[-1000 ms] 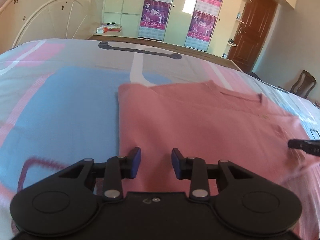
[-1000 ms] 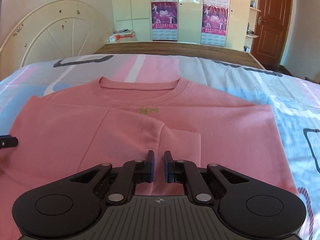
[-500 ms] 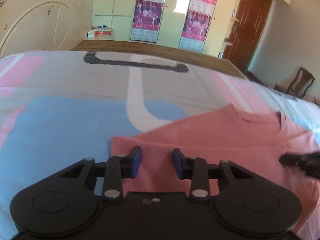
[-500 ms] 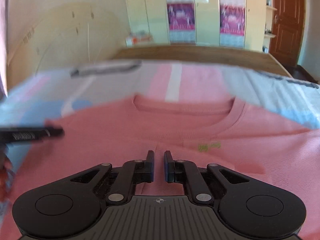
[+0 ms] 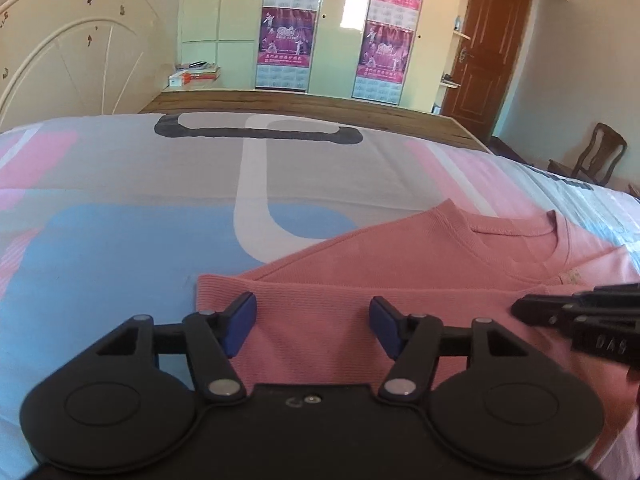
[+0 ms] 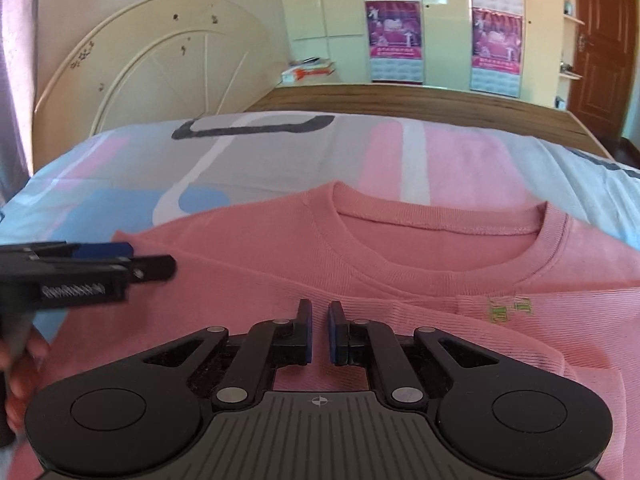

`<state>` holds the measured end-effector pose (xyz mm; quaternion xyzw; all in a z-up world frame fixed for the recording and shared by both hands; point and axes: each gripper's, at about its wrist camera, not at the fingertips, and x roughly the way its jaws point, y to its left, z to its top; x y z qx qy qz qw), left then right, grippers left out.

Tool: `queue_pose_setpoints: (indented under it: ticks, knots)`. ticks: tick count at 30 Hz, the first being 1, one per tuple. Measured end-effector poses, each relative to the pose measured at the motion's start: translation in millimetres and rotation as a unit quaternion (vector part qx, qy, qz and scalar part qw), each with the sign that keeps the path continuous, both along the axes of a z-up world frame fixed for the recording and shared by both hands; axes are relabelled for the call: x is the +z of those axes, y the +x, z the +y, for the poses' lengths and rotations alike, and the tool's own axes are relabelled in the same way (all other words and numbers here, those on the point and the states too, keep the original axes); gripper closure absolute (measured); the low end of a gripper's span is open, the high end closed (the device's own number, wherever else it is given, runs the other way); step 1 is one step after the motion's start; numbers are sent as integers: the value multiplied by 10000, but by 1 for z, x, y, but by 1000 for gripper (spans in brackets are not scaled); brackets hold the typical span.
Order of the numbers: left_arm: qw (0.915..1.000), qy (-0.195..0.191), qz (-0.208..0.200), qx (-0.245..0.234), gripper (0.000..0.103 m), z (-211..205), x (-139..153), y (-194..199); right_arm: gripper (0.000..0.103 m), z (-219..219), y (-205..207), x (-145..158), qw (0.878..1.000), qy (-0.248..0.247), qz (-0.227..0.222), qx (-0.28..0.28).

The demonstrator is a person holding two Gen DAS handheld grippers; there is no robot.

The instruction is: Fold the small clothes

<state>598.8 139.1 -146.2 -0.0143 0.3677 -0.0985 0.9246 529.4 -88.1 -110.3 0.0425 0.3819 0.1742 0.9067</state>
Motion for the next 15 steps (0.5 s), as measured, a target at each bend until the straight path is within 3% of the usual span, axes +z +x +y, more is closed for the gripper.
queue_pose_setpoints:
  ticks: [4, 5, 11, 13, 14, 15]
  knots:
    - [9984, 554, -77, 43, 34, -11, 4, -4, 95, -42, -4, 1, 9963, -447, -81, -730]
    - [9987, 487, -118, -6, 33, -15, 7, -4, 95, -54, -3, 0, 9953, -423, -25, -866]
    - [9954, 651, -91, -695, 30, -76, 3, -8, 95, -71, -11, 7, 9957, -256, -95, -886]
    - [9953, 736, -77, -623, 26, -82, -4, -7, 83, -70, -12, 3, 9966, -295, -61, -771]
    - [9967, 625, -44, -523, 24, -77, -5, -6, 69, -72, -12, -1, 9967, -336, 32, -732]
    - [9979, 496, 5, -408, 24, -69, -6, -5, 69, -78, -14, -3, 9972, -290, 26, -687]
